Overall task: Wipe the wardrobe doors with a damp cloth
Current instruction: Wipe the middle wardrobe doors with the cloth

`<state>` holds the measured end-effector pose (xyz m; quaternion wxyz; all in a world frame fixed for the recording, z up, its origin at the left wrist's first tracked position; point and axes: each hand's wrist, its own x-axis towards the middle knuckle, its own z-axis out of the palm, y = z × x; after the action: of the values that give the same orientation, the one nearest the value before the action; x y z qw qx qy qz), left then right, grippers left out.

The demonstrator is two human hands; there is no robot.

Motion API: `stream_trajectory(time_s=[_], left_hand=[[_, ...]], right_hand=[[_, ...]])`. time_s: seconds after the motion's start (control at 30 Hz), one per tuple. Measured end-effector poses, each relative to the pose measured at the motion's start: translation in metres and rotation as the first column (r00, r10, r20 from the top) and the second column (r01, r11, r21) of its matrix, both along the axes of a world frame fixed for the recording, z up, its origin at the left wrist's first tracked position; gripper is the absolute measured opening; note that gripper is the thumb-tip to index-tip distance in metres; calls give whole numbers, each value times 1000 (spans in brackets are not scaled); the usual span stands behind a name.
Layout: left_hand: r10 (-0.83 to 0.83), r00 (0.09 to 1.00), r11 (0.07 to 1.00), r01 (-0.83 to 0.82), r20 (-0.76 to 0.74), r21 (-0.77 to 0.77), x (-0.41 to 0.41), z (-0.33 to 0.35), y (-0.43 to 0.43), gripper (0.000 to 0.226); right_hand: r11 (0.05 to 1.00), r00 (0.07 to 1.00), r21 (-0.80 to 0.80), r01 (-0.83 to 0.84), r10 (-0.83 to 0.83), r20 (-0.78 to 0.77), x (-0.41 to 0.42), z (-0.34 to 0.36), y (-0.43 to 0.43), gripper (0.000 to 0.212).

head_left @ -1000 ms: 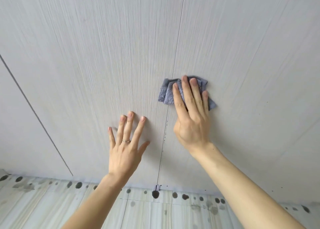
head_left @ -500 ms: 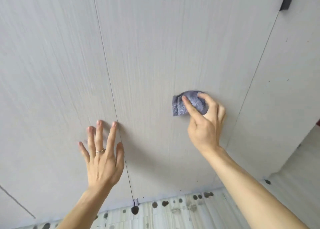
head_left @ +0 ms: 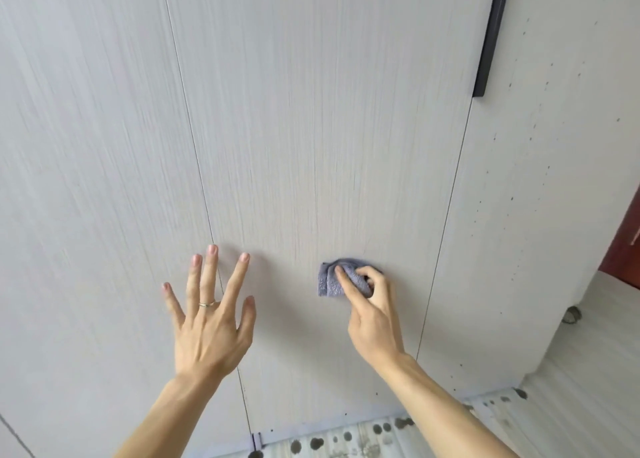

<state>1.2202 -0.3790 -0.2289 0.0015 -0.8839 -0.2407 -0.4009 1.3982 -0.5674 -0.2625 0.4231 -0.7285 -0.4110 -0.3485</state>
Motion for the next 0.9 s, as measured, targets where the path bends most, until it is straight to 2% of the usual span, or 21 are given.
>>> stream_trajectory(time_s=[0.07,0.17,0.23,0.3,0.37,0.47,0.57,0.67,0.77,0.9], left_hand=[[-50,999,993,51,-19,103,12,20,-10,68],[-97,995,971,101,-28,216,35,52,-23,68],[-85,996,975,86,-13,203,46,63,-29,70],[-79,997,981,78,-2,175,53,64,-36,71],[-72,997,985,70,8,155,57,58,-41,72],[-60,997,990,55,40,128,61,47,-46,73],[-64,997,989,59,35,134,66,36,-51,72],[-73,997,985,72,3,155,72,29,-54,70],[-67,998,985,65,4,162,77,28,-53,69],[-60,998,986,56,19,158,84,24,-51,72]], right_hand=[[1000,1000,-9,7,-7,-21,3,13,-5,56],[991,999,125,41,-45,24,21,77,-4,52],[966,995,246,80,-94,44,36,127,-4,53],[914,990,381,137,-142,-17,51,164,-11,55],[878,979,436,200,-194,-58,62,172,-20,57],[925,977,318,207,-209,-29,61,121,-29,63],[986,991,101,132,-130,-26,46,39,-40,74],[994,990,34,107,-103,-100,39,0,-48,69],[987,988,115,109,-95,-118,44,36,-44,63],[947,983,267,179,-179,-26,64,134,-32,62]])
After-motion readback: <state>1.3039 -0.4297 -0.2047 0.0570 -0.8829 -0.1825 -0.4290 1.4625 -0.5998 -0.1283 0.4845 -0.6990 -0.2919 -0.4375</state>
